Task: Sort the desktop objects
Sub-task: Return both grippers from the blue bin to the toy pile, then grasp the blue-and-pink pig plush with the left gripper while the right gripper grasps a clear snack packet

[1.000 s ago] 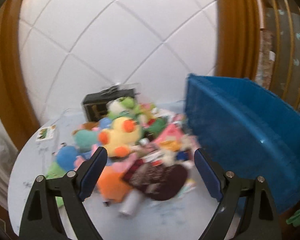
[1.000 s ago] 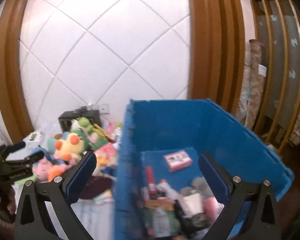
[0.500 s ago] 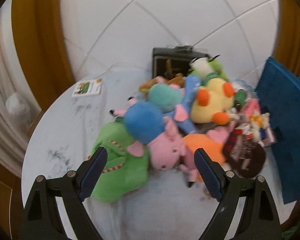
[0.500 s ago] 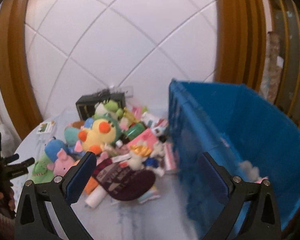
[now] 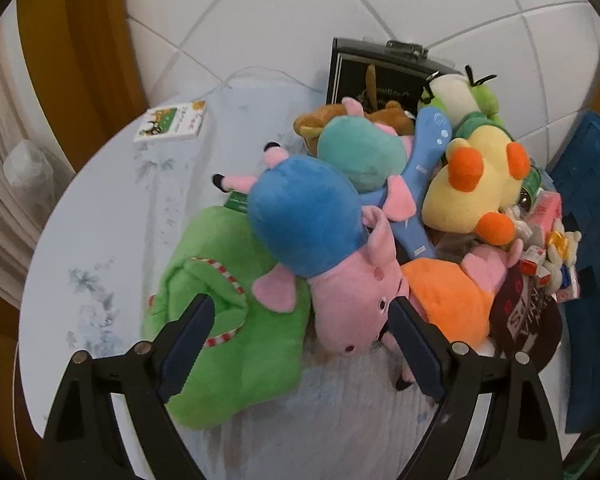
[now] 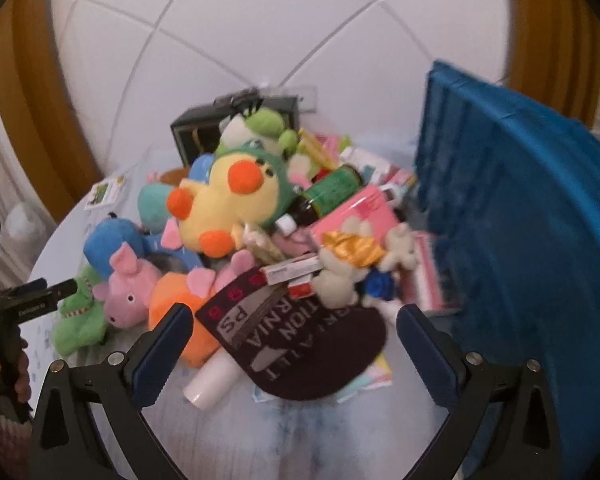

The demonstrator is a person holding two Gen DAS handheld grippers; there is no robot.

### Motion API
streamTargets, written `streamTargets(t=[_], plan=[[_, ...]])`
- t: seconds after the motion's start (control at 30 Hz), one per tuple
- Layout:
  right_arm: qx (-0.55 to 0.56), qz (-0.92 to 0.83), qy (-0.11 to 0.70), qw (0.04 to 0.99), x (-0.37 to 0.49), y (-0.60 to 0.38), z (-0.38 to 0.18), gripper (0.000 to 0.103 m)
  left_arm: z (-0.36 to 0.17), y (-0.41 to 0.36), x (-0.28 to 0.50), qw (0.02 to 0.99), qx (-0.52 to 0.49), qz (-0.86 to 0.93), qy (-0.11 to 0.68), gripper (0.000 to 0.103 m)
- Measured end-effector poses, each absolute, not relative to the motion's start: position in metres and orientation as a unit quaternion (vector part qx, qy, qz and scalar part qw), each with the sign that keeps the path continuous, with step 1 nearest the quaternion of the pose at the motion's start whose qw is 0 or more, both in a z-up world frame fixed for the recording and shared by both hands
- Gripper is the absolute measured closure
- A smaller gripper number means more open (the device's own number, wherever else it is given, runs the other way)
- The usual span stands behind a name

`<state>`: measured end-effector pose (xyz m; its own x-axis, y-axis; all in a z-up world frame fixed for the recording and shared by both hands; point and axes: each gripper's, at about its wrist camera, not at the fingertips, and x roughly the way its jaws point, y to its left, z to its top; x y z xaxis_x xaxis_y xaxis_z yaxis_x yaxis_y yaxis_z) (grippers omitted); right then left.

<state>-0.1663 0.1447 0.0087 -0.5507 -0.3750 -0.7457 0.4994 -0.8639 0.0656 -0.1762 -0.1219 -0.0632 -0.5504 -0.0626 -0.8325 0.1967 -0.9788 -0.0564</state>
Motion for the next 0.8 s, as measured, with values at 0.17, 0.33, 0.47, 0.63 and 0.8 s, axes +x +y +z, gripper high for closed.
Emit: streamTargets(t=[0.17, 0.33, 0.47, 0.63, 0.8], plan=[[0.429, -0.861, 0.083, 0.261, -0.200, 0.127, -0.015, 0.000, -0.088, -0.117, -0.206, 0.080, 0.501, -0.857, 0.088, 0.014], [0.461, -0.842, 0.083, 0.266, -0.223, 0.115, -0.043, 0.000, -0.112, -0.110, -0.225, 0.073, 0.529, -0.841, 0.091, 0.014], [0.487, -0.827, 0.086, 0.267, -0.229, 0.108, -0.065, 0.000, -0.136, -0.099, -0.245, 0.062, 0.551, -0.827, 0.090, 0.014], [0.502, -0.818, 0.088, 0.265, -0.228, 0.105, -0.077, 0.000, -0.158, -0.087, -0.263, 0.040, 0.566, -0.820, 0.077, 0.014], [0.503, -0.818, 0.089, 0.265, -0.231, 0.098, -0.078, 0.000, -0.150, -0.085, -0.259, 0.022, 0.545, -0.836, 0.064, 0.036]])
